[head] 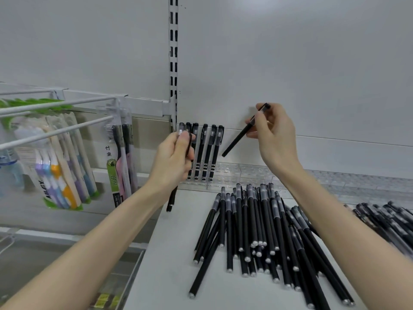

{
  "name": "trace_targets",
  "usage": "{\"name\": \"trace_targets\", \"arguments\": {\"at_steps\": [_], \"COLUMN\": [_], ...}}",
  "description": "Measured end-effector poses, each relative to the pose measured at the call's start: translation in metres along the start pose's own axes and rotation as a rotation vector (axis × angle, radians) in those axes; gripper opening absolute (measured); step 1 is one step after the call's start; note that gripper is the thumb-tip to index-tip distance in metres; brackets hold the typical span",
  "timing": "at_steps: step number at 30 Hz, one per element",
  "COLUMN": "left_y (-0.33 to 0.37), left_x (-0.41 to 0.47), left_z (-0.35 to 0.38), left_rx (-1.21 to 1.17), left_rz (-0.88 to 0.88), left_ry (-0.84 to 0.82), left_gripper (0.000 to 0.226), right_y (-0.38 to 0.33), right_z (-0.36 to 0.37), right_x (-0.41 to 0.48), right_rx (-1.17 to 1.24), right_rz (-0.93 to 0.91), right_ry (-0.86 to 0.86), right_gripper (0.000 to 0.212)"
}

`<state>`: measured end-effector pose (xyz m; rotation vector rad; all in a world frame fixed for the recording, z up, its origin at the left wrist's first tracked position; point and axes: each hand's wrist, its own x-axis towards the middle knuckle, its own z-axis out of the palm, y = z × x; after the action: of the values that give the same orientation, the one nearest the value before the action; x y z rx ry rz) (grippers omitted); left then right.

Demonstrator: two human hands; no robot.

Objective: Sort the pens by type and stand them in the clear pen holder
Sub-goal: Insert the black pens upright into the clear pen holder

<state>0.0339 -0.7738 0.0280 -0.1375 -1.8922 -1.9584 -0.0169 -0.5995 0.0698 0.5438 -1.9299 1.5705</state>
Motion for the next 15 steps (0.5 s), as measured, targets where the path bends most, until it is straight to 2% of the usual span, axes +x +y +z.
{"name": "trace_targets", "arguments": {"at_steps": [4, 6, 9, 15], "left_y": [-0.007, -0.012, -0.016, -0.017], "left_x": [0.001, 0.001, 0.000, 0.003], "left_z": [0.003, 0.002, 0.002, 0.003], "left_rx": [-0.028, -0.005, -0.023, -0.107], "left_rz": [-0.073, -0.049, -0.020, -0.068], "left_ry": [-0.120, -0.158, -0.148, -0.162], "left_gripper": [0.012, 0.015, 0.014, 0.010], "right_y": [0.017, 0.020, 0.018, 0.020], "right_z": [0.008, 0.011, 0.013, 0.019], "right_x": [0.006, 0.007, 0.010, 0.009], "right_rx": [-0.150, -0.154, -0.175, -0.273], "right_rz": [-0.032, -0.037, -0.068, -0.145], "right_ry": [-0.064, -0.088, -0.117, -0.214], "right_gripper": [0.021, 0.021, 0.021, 0.026]}}
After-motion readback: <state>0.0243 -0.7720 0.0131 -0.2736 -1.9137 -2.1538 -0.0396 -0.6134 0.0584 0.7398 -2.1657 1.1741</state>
